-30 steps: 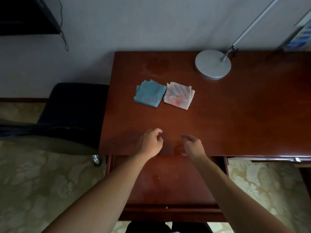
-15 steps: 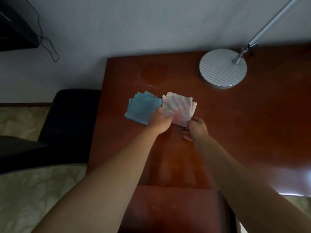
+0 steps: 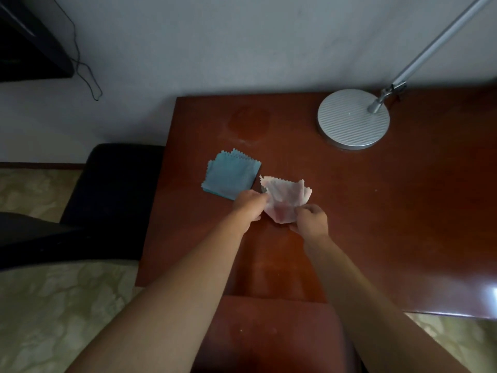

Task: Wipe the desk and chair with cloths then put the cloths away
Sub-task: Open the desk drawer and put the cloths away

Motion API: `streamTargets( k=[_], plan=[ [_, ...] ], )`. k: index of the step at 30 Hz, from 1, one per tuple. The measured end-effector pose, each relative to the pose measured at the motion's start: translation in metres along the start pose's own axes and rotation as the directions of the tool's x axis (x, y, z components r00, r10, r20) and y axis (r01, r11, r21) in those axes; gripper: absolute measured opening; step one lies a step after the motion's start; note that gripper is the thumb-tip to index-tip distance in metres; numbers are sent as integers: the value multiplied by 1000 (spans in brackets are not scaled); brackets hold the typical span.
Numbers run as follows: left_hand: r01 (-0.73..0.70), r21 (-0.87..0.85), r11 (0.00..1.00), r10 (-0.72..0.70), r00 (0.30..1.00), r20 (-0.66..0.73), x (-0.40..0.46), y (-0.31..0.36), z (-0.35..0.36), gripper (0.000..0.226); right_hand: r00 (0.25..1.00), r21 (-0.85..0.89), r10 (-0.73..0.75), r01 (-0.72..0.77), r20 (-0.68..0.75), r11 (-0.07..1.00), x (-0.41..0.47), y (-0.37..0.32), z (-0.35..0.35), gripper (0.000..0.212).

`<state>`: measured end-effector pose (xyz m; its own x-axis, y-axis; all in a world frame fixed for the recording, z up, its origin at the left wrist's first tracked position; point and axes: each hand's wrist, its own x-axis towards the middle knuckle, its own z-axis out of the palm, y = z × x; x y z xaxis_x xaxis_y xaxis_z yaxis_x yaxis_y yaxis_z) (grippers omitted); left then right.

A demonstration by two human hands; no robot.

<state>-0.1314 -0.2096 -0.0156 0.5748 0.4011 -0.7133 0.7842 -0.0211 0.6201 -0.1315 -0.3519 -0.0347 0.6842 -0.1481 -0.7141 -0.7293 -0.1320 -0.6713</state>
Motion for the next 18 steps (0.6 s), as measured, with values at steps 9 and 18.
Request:
streamTargets(
  k=[9, 18],
  plan=[
    [98, -250, 963, -77, 993, 94, -60, -66, -61, 17, 998, 109, -20, 26, -52, 994, -90, 32, 6, 25],
    [155, -306, 939, -70, 960, 270, -119, -169, -155, 26, 994, -76, 68, -62, 85, 995, -160, 91, 30, 13]
  ],
)
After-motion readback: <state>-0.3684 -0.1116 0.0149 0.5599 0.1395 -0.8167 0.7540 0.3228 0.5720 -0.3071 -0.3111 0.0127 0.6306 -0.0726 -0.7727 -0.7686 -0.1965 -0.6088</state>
